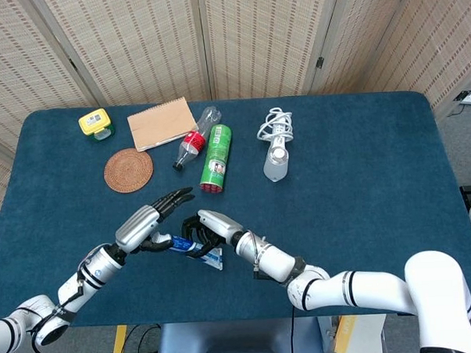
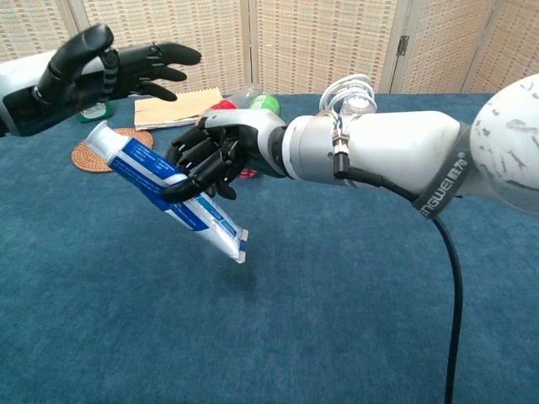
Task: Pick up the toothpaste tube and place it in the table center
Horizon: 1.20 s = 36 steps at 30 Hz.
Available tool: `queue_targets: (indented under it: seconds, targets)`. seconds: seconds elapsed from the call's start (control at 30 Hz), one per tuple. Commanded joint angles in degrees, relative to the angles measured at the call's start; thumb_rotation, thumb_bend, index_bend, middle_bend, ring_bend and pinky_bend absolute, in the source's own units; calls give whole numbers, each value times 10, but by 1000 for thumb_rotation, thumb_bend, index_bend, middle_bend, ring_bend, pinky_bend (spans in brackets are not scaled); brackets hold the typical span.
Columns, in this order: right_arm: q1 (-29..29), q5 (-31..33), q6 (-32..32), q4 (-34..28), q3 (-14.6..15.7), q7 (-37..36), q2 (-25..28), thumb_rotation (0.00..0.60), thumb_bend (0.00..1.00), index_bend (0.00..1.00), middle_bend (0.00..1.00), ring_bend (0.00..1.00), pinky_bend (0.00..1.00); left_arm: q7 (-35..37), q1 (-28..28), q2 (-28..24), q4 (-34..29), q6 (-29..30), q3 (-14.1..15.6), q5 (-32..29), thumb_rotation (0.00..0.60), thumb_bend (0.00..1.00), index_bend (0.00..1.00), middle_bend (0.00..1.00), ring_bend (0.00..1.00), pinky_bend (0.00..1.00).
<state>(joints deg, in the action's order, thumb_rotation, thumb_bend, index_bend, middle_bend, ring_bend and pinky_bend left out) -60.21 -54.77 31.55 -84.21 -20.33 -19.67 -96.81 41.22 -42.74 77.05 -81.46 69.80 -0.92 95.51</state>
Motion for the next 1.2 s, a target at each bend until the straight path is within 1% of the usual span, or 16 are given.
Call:
queue_targets:
  seconds: [0.03, 0.13, 0.2, 0.27, 0.33, 0.43, 0.57, 0.63, 0.77, 0.83, 0.9, 0.93, 1.0, 1.07, 1.17, 1.2]
  targets:
    - [10, -24, 8, -1, 11, 8, 10, 600, 542, 788, 712, 686, 753, 35, 13, -7, -3, 8, -15, -31, 1, 22, 0, 0, 0, 150]
    - [12, -50, 20, -4, 25, 37, 25, 600, 534, 788, 704, 686, 754, 58, 21, -15, -6, 5, -21, -51, 1, 22, 0, 0, 0, 150]
    - [9, -68, 32, -8, 37, 80, 44, 600, 519, 788, 693, 686, 754, 70, 27, -22, -8, -1, -25, -67, 2, 22, 0, 0, 0, 150]
    - [2, -71, 34, -11, 49, 120, 61, 600, 485, 788, 673, 686, 754, 76, 31, -26, -9, -6, -27, -76, 6, 22, 0, 0, 0, 150]
    - [-9, -65, 41, -12, 63, 179, 77, 600, 458, 788, 652, 676, 754, 81, 36, -30, -10, -9, -29, -84, 8, 21, 0, 0, 0, 150]
    - [-23, -37, 57, -14, 84, 265, 91, 600, 434, 788, 632, 643, 751, 83, 42, -34, -10, -12, -31, -90, 10, 22, 0, 0, 0, 150]
    - [-39, 9, 84, -18, 109, 364, 98, 600, 411, 785, 606, 603, 713, 81, 49, -34, -9, -15, -33, -95, 11, 22, 0, 0, 0, 150]
    - [-45, 36, 95, -21, 120, 402, 100, 600, 403, 769, 589, 585, 692, 81, 52, -34, -8, -16, -34, -96, 10, 21, 0, 0, 0, 150]
    - [-51, 75, 105, -25, 134, 443, 102, 600, 378, 712, 549, 547, 649, 79, 57, -32, -5, -21, -34, -98, 15, 22, 0, 0, 0, 150]
    - [-53, 92, 107, -23, 142, 458, 103, 600, 368, 665, 523, 527, 630, 78, 60, -31, -4, -23, -35, -99, 17, 22, 0, 0, 0, 150]
    - [-54, 108, 106, -23, 148, 467, 104, 600, 344, 578, 483, 491, 599, 76, 62, -29, -2, -24, -36, -101, 17, 22, 0, 0, 0, 150]
    - [-55, 116, 104, -23, 151, 470, 105, 600, 325, 514, 456, 466, 576, 74, 62, -29, -2, -25, -37, -101, 15, 22, 0, 0, 0, 150]
    - [-55, 128, 99, -25, 153, 471, 109, 600, 280, 352, 389, 402, 520, 72, 64, -28, -2, -26, -38, -102, 17, 21, 0, 0, 0, 150]
    - [-55, 132, 97, -26, 155, 469, 112, 600, 248, 227, 330, 346, 465, 69, 66, -26, -2, -27, -39, -104, 17, 21, 0, 0, 0, 150]
    - [-49, 129, 95, -29, 155, 458, 118, 600, 220, 89, 255, 291, 399, 65, 69, -24, -1, -30, -40, -105, 16, 21, 0, 0, 0, 150]
    - [-46, 125, 96, -31, 153, 451, 122, 600, 219, 66, 238, 277, 387, 64, 70, -24, 0, -31, -40, -106, 16, 22, 0, 0, 0, 150]
